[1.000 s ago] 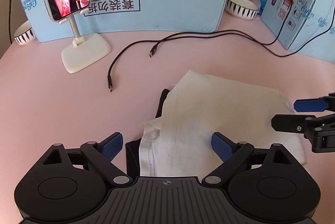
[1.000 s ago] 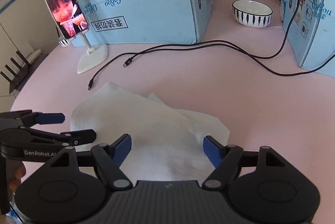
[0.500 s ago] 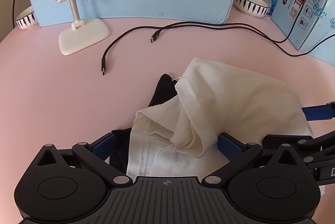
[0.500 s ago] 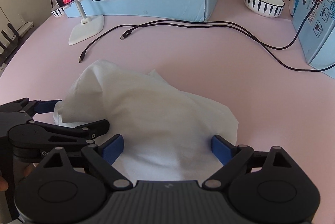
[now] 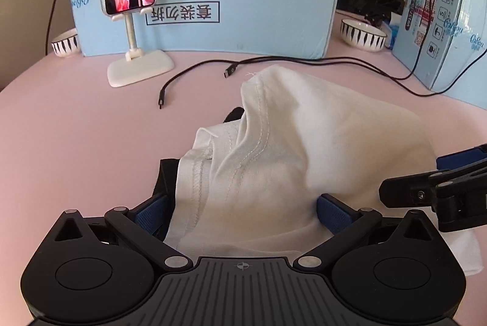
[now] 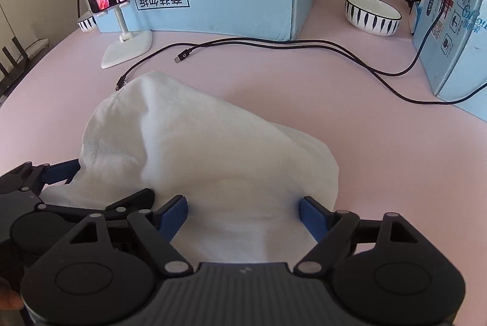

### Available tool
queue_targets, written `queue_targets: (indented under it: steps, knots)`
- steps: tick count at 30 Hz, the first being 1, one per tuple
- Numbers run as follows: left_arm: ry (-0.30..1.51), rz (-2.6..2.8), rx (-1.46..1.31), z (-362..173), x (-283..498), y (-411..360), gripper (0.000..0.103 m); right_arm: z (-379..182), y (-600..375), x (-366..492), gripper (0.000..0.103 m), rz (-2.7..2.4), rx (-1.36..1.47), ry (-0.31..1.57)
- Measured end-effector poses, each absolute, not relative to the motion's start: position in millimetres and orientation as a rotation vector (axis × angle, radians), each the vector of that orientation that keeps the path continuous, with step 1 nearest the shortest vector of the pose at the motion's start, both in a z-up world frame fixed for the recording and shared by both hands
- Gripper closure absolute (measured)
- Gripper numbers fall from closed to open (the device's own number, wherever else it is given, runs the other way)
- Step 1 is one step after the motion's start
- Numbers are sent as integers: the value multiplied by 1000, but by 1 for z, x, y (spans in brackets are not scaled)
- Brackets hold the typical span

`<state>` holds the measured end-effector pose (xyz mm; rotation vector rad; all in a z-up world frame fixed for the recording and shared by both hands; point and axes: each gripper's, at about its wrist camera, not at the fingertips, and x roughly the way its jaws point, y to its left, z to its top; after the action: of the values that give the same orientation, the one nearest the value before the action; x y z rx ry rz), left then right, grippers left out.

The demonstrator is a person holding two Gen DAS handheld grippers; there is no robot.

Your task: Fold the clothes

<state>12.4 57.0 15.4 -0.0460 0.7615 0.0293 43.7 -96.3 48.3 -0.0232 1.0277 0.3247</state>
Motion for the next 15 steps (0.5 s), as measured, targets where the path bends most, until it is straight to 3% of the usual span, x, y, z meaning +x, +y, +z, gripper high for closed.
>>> queue_targets:
  steps: [1, 7, 15]
  knots:
    - [761, 36, -54, 16, 14, 57, 0, 52, -98, 43, 26, 323, -17, 1014]
    - [672, 113, -58, 27, 7, 55, 0, 67, -107, 47, 34, 320, 33, 919]
    - [753, 43, -79, 18, 16, 58, 0, 50, -108, 60, 35, 304, 39, 910]
